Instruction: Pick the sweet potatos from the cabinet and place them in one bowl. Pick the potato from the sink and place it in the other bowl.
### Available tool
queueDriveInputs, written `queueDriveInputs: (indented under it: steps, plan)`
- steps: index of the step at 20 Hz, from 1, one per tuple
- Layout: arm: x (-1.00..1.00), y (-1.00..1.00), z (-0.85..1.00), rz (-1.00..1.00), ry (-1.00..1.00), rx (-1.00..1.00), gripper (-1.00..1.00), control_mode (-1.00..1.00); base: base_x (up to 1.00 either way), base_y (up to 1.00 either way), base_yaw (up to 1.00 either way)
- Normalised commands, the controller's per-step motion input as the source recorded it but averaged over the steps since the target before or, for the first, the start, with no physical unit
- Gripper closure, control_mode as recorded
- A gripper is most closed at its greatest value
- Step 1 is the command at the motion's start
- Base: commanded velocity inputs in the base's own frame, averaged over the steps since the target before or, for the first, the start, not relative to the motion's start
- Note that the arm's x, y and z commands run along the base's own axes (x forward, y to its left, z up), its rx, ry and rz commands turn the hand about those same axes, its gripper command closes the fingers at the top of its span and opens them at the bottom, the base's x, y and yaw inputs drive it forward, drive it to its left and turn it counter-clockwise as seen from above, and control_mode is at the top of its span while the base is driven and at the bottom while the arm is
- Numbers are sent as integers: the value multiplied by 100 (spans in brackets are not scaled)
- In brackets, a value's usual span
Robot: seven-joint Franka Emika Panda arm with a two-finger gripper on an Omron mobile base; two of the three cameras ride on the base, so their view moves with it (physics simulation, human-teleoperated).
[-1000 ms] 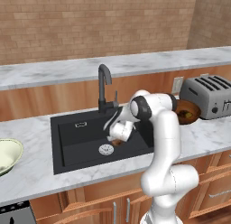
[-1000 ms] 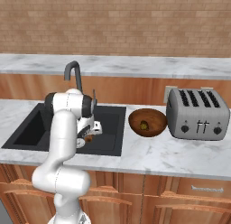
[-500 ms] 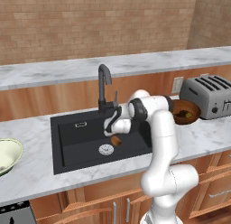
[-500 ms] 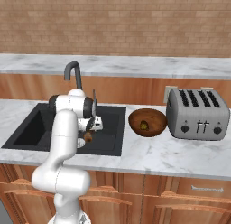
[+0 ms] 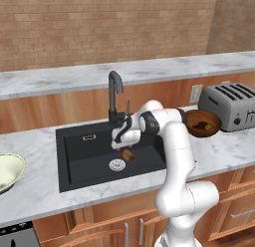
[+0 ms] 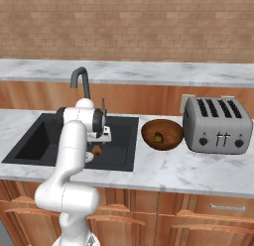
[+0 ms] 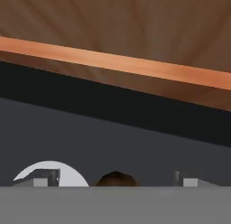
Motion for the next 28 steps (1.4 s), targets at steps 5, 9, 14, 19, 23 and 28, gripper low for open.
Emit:
queueDriveInputs:
  steps: [5,9,14,19,23,28]
  plan:
    - [-4,-12,-47,4,0,0,-100,-100,0,0,0]
    - [0,-14,-36,4,0,0,-100,-100,0,0,0]
    - [0,-9,-1,3,0,0,-100,-100,0,0,0]
    - [-1,0,35,1,0,0,-100,-100,0,0,0]
    - [-9,0,49,0,-1,2,-100,-100,0,0,0]
    - [-13,-1,12,0,0,0,-100,-100,0,0,0]
